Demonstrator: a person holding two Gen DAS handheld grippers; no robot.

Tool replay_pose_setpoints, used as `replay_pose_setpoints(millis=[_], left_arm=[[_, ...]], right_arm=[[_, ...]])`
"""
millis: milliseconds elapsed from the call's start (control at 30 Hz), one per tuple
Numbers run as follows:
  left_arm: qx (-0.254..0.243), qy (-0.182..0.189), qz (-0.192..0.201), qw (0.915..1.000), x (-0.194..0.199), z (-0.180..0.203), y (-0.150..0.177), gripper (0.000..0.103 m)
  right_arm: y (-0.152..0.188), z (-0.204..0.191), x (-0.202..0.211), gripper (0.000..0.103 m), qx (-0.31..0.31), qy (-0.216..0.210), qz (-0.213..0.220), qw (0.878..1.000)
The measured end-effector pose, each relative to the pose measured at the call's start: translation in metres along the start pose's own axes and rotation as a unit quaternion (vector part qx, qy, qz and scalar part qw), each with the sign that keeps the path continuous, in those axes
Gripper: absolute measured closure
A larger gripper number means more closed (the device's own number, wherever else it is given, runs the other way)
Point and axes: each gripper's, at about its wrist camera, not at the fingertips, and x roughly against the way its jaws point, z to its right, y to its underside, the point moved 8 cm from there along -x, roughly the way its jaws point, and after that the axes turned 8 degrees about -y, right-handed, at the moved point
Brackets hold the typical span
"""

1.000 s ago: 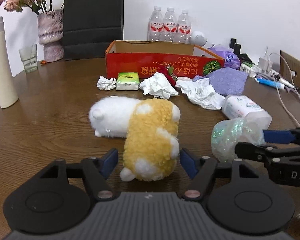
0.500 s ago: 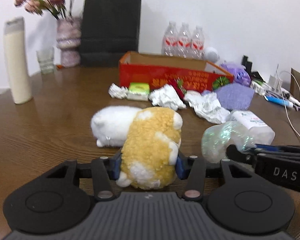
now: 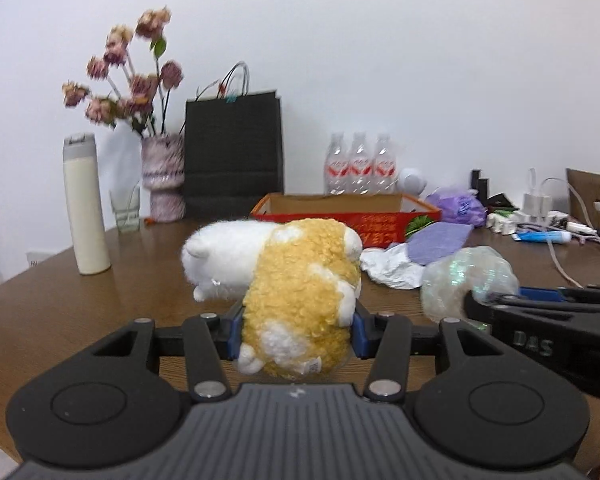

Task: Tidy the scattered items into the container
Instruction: 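Carry the plush toy and plastic bag over the box and release both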

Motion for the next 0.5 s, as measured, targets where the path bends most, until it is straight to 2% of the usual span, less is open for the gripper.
replay_pose_setpoints(millis=[200, 500], left_arm=[[-0.009, 0.008, 0.008, 0.9999, 0.012, 0.007, 0.007, 0.053], [0.007, 0.016, -0.007, 0.9998, -0.008, 0.004, -0.002, 0.053]], right_arm=[[0.006, 0.002, 0.015, 0.074, 0.007, 0.013, 0.018, 1.0], [-0.003, 0.015, 0.003, 0.074, -0.008, 0.014, 0.014, 1.0]])
